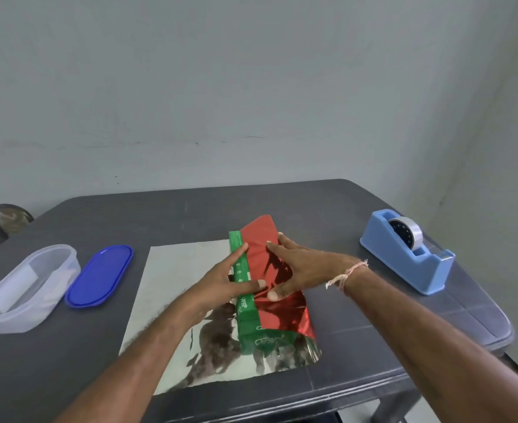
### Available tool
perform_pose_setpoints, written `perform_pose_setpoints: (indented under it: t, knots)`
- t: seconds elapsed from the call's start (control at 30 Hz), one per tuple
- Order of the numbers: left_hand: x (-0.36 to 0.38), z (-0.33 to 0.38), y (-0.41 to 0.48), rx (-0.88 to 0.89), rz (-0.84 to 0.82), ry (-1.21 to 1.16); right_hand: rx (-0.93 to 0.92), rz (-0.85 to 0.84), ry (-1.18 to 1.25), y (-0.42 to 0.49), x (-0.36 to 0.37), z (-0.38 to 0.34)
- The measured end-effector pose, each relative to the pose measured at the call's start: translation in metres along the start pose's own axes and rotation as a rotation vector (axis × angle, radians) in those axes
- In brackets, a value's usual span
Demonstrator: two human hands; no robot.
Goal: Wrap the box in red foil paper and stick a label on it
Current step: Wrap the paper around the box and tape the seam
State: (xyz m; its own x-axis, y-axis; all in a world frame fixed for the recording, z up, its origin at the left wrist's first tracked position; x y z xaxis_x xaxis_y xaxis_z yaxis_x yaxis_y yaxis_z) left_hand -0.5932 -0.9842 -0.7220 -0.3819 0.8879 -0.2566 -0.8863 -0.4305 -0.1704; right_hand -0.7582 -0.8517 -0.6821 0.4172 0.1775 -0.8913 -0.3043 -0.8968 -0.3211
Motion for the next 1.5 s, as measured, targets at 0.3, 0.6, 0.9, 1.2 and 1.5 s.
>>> perform_pose_setpoints:
  t: [0.3, 0.6, 0.9, 1.2, 1.5]
  knots:
    - [0.000, 0.001, -0.006, -0.040, -0.023, -0.008, -0.010, -0.005, 0.096, -0.018, 0.009, -0.005]
    - [0.005, 0.000, -0.008, 0.050, 0.003, -0.013, 0.011, 0.028, 0.161, -0.025, 0.020, -0.003]
    - [0.006, -0.006, -0.008, 0.079, 0.040, -0.030, 0.017, 0.070, 0.265, -0.026, 0.026, -0.003]
    - [0.002, -0.006, -0.008, 0.060, 0.064, -0.033, 0.192, 0.817, 0.511, -0.060, 0.040, 0.038]
    - [0.006, -0.014, 0.000, 0.074, 0.060, 0.013, 0.823, 1.349, 0.715, -0.103, 0.055, 0.134]
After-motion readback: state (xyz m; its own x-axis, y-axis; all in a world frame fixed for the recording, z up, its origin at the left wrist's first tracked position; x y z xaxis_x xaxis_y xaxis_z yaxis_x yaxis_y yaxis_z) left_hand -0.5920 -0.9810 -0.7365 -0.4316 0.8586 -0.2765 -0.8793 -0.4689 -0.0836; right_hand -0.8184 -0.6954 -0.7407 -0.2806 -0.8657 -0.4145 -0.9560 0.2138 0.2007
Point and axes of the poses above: each hand's wrist, its own y-axis towards the middle knuckle, its own x-axis out of the palm, z = x × y, the point moved 2 cm from there along y, towards the middle knuckle, and after that the axes turned 2 degrees about z, right-handed, at the moved point
